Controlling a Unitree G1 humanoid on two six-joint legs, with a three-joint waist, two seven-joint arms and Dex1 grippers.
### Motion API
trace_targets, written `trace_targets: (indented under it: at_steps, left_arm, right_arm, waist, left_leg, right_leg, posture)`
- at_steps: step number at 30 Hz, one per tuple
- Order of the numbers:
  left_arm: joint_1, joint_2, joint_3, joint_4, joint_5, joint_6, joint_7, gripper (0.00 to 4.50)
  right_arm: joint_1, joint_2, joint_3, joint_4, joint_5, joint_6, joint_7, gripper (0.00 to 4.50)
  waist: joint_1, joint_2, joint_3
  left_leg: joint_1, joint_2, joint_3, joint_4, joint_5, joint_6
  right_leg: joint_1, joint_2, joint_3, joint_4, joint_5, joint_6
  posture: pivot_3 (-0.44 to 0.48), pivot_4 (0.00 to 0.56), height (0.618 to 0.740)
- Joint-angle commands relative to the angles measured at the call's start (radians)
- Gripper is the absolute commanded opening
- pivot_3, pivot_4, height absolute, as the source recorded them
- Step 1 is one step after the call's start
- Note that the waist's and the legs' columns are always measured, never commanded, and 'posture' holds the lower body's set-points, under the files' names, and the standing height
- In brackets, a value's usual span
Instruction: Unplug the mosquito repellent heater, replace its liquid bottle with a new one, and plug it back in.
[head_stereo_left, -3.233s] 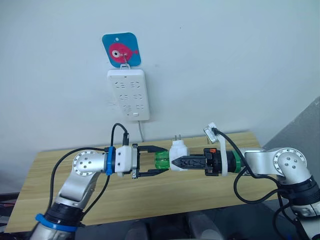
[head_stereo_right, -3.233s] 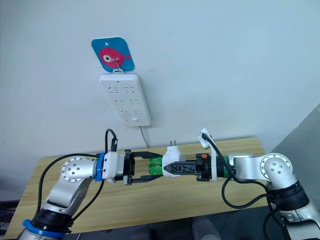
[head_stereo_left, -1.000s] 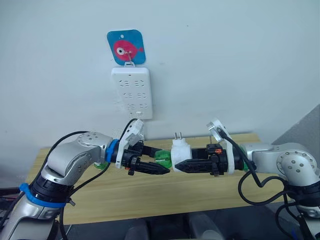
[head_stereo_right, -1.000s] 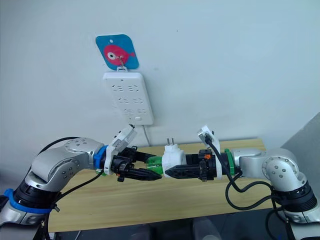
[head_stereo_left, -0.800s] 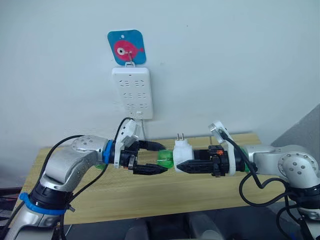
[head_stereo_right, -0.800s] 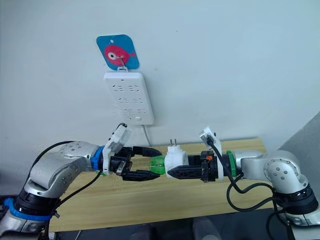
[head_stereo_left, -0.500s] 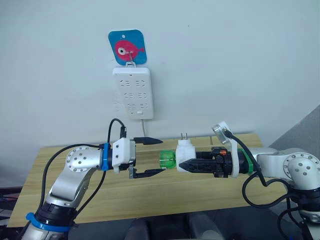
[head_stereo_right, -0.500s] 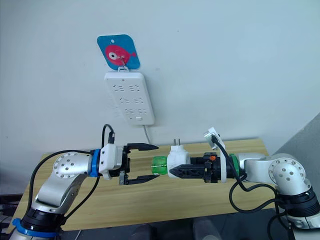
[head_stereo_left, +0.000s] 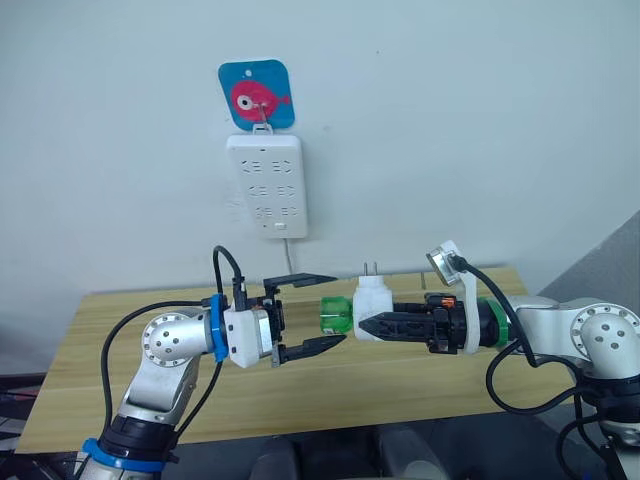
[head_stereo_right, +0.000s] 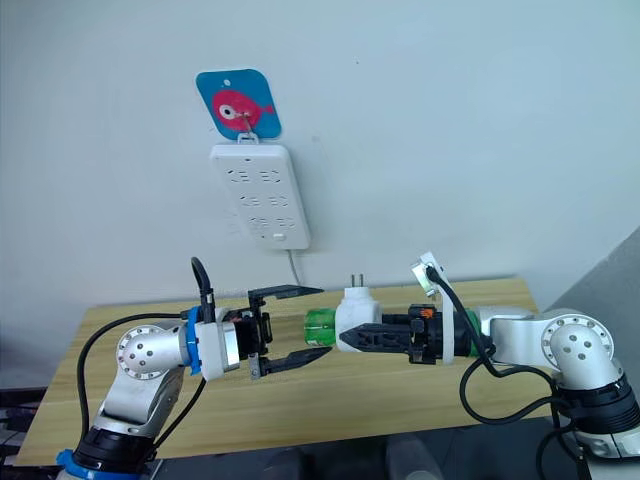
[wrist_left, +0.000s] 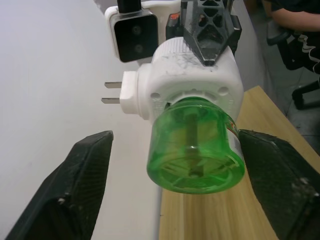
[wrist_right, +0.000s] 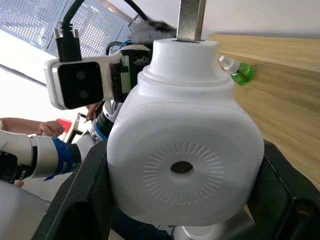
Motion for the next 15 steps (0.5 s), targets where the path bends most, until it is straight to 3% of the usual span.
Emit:
trace_targets:
  at_steps: [1,3,6,8,10,12,15]
  left_arm:
    - [-0.014,0.015,-0.006,-0.015,-0.020,0.005,-0.001,2.95]
    - [-0.016,0.028,-0.010,-0.017,-0.029,0.020,-0.009,2.33]
    - [-0.026,0.058,-0.015,-0.027,-0.066,0.069,-0.036,2.28]
    - [-0.041,0.093,-0.022,-0.053,-0.113,0.190,-0.049,2.28]
    - [-0.066,0.156,-0.037,-0.087,-0.168,0.385,-0.060,2.28]
    - [-0.151,0.241,-0.045,-0.106,-0.350,0.807,-0.004,2.28]
    - [-0.271,0.316,-0.058,-0.084,-0.516,1.150,-0.026,2.28]
  right_arm:
    - [-0.004,-0.007,-0.015,-0.021,0.032,-0.012,0.001,3.03]
    - [-0.003,-0.008,-0.015,-0.023,0.032,-0.014,-0.001,3.03]
    - [-0.003,-0.008,-0.014,-0.026,0.027,-0.015,0.002,3.03]
    - [-0.005,-0.011,-0.014,-0.032,0.013,-0.012,0.013,3.03]
    - [-0.011,-0.019,-0.011,-0.047,-0.028,-0.004,0.045,3.03]
    - [-0.020,-0.023,-0.008,-0.067,-0.076,-0.003,0.087,3.03]
    - [-0.030,-0.019,-0.005,-0.079,-0.107,-0.005,0.127,3.03]
  waist:
    - [0.000,0.000,0.000]
    - [-0.001,0.000,0.000]
    - [-0.001,0.000,0.000]
    - [-0.001,0.000,0.000]
    - [-0.002,0.000,0.000]
    - [-0.002,0.000,0.000]
    - [-0.001,0.000,0.000]
  left_leg:
    - [0.000,0.000,0.000,0.000,0.000,0.000]
    - [0.000,0.000,0.000,0.000,0.000,0.000]
    - [0.000,0.000,0.000,0.000,0.000,0.000]
    - [0.000,0.000,0.000,0.000,0.000,0.000]
    - [0.000,0.000,0.000,0.000,0.000,0.000]
    - [0.000,0.000,-0.001,0.000,0.000,0.000]
    - [0.000,-0.001,-0.004,0.001,0.000,0.000]
  right_leg:
    - [0.000,0.000,0.000,0.000,0.000,0.000]
    - [0.000,0.000,0.000,0.000,0.000,0.000]
    - [0.000,0.000,0.000,0.001,0.000,0.000]
    - [0.000,0.000,0.000,0.001,0.000,0.000]
    - [0.000,0.000,0.000,0.001,0.000,0.000]
    - [0.000,0.001,-0.001,0.001,0.000,0.000]
    - [0.000,0.001,-0.004,0.003,0.000,0.000]
  posture:
    - [-0.154,0.113,0.740]
    - [-0.154,0.113,0.740]
    - [-0.154,0.113,0.740]
    - [-0.152,0.113,0.740]
    - [-0.152,0.113,0.740]
    - [-0.152,0.113,0.740]
    - [-0.147,0.116,0.740]
